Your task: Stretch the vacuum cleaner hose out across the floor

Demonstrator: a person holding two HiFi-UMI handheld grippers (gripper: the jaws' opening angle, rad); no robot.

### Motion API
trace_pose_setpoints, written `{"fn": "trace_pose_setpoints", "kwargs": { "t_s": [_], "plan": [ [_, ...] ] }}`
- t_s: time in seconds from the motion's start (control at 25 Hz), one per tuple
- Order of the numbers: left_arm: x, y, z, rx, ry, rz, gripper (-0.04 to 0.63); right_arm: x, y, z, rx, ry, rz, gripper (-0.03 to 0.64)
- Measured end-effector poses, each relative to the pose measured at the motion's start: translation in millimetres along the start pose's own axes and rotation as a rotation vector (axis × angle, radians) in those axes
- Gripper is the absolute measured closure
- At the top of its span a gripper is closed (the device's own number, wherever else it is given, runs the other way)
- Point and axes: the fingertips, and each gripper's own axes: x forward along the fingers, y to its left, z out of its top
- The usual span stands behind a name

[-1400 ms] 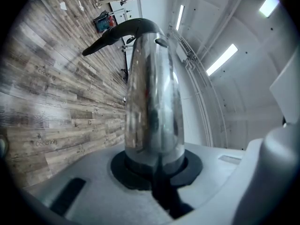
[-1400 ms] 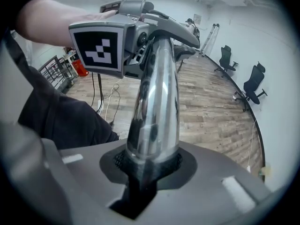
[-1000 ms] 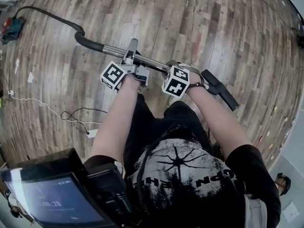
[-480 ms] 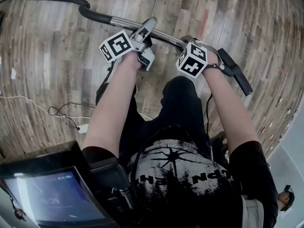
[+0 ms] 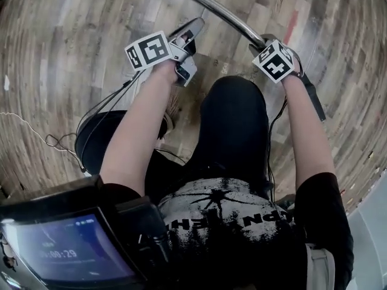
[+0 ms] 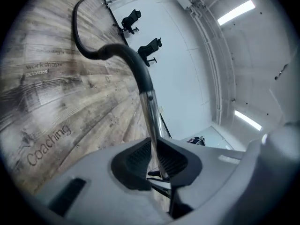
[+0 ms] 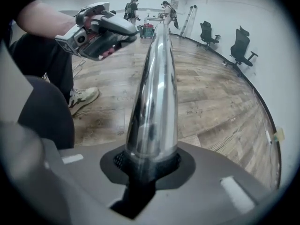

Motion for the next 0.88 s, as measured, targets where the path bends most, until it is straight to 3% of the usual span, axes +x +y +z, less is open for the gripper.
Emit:
{"fn": "trace_pose_setpoints", "kwargs": {
  "t_s": [0.08,0.28,0.52,0.88],
  "plan": [
    [-7.2,19.7,-5.9,0.019,-0.022,0.018,0.592,30.4,6.3,-33.7,0.02,0.005,0.018,0.538],
    [-16.7,33.2,-38.6,0.124,0.017,0.038,0.592,84.3,33.4,-98.1,0.01,0.027,0.053,0.551],
    [-15.7,38.1,-66.1,0.147,0.098,0.065,0.592,117.4,48.3,-121.5,0.063,0.058,0.103,0.551],
    [-21.1,48.1,-83.5,0.102,0.117,0.078,0.592,149.1,35.4,-164.3,0.061,0.169,0.134,0.545]
  ]
}}
